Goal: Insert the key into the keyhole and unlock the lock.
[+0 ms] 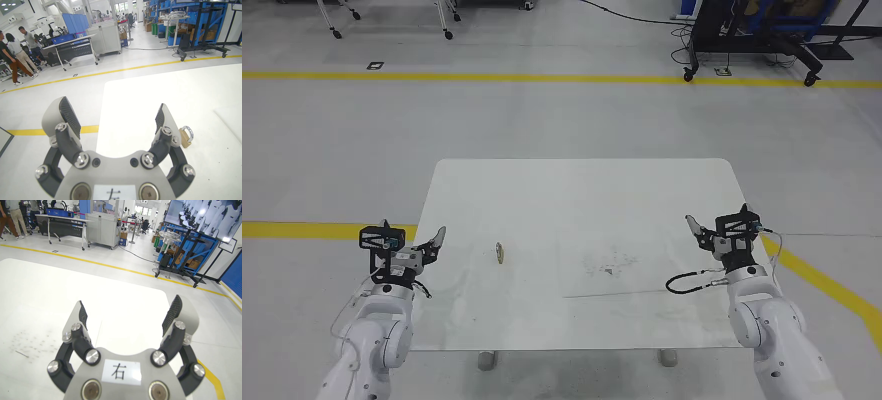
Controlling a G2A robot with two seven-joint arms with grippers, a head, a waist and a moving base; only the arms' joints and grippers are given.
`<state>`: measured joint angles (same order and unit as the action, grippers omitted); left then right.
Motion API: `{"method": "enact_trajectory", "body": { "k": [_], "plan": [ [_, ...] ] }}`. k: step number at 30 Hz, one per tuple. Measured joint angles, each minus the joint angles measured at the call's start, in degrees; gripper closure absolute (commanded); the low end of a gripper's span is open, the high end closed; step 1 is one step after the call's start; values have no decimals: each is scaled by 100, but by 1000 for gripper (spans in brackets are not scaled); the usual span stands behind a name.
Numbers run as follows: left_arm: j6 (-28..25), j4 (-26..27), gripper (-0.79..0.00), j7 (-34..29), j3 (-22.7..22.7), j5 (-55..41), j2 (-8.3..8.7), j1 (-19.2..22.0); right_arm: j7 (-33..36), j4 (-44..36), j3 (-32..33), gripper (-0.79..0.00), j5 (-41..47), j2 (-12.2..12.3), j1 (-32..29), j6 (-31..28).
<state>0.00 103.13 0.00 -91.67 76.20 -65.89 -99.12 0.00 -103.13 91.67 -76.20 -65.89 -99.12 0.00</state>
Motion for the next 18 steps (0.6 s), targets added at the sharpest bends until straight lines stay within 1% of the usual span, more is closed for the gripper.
{"method": "enact_trajectory", "body": {
  "k": [10,11,15,18],
  "plan": [
    [0,0,-785,0,0,0,0,0,54,39,-54,-785,-54,5,44,-54],
    [0,0,-785,0,0,0,0,0,168,104,-149,-785,-146,9,138,-181],
    [0,0,-785,0,0,0,0,0,652,507,-653,-785,-466,28,741,-1329],
    [0,0,-785,0,0,0,0,0,761,730,-821,-785,-646,44,929,-1936]
  ]
}}
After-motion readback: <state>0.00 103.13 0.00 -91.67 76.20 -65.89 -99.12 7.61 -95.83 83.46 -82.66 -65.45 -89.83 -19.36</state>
